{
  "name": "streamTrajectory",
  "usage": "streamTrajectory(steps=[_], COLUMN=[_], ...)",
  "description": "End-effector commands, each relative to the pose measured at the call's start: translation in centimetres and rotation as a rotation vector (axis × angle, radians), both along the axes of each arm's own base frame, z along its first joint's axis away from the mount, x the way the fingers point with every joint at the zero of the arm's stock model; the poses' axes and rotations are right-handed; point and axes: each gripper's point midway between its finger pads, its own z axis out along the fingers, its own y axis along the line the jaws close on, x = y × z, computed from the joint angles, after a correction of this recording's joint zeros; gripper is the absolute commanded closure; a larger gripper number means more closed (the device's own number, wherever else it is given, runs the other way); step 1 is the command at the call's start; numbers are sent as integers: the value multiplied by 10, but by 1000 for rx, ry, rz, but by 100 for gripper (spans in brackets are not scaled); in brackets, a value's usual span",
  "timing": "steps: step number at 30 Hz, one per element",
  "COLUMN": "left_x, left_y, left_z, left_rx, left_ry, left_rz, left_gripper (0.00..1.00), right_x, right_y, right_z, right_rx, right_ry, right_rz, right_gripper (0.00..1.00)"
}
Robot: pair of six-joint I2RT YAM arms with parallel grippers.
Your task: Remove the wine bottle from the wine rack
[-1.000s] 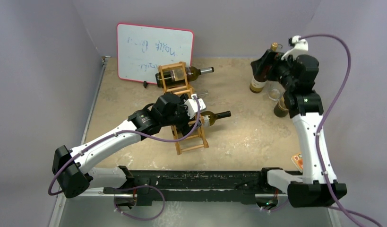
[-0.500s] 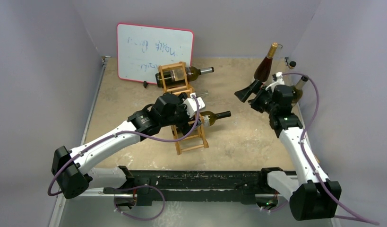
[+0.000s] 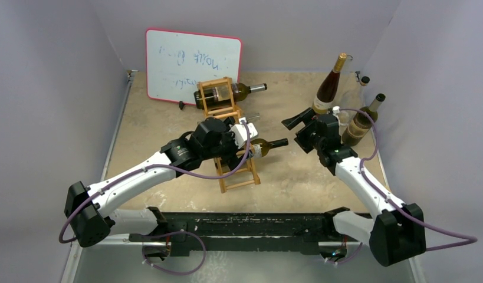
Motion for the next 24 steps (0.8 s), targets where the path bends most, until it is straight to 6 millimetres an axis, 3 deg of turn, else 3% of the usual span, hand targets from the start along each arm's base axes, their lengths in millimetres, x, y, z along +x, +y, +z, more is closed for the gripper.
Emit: streamTrajectory(steps=[1, 7, 19, 24], left_x=[0, -1, 0, 1], left_y=[-2, -4, -5, -6], left_z=[8, 7, -1, -4], left_rx=[-25, -22, 0, 6], left_ry=[-22, -15, -4, 0], left_rz=[14, 3, 5, 3], left_gripper=[9, 9, 8, 8], right_x=[6, 0, -2, 1], right_y=[-16, -15, 14, 26], right_z=[7, -26, -44, -45], right_rx=[-16, -17, 170, 234], right_ry=[-31, 74, 92, 71], right_rz=[-118, -127, -122, -112], right_gripper=[0, 0, 1, 13])
